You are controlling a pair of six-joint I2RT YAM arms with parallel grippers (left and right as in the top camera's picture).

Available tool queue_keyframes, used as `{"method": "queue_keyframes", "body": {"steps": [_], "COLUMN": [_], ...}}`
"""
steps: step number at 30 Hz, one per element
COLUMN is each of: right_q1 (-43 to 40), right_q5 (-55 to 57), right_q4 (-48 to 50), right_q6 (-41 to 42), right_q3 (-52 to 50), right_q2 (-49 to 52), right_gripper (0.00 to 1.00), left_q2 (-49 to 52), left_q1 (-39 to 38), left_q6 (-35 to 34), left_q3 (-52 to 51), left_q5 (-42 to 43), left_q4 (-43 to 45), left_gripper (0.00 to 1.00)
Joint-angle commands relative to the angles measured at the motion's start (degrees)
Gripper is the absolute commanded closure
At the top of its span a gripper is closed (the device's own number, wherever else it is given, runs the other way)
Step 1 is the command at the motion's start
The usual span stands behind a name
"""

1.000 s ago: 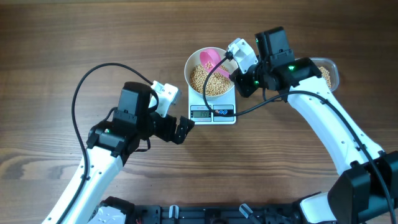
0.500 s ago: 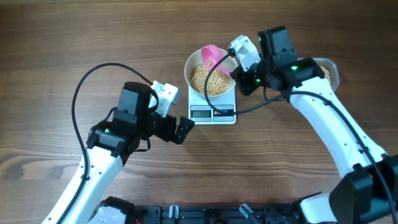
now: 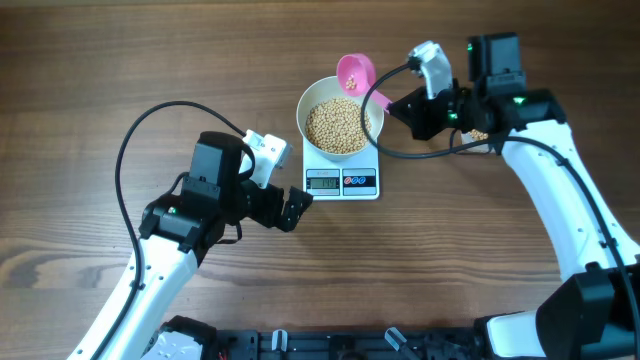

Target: Scoop item into bowl and weigh 150g on scale

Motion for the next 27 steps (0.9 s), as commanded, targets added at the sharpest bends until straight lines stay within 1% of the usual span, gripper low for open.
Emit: {"method": "queue_keyframes", "body": {"steps": [1,7,27], "right_q1": [-2.2,-3.7,-3.8], "right_q5": [-4.7,-5.4,-5.5], "right_q4": [-0.2,-0.1,-0.2], "right_q6": [0.9,1.9,1.7], "right_q3": [1.0,1.0,1.0], "right_q2": [-1.5,-1.5,-1.4], "right_gripper": [0.96,0.96,0.96], "left_q2": [0.3,0.3,0.3], "left_q1": [-0.2,-0.2,-0.2], "left_q6": [0.3,0.3,0.3], "left_q3": [-0.2,-0.2,-0.2], "left_q5": [0.7,0.7,0.7], "left_q4": [0.2,0.2,0.2], "left_gripper": [0.0,0.0,0.0]}}
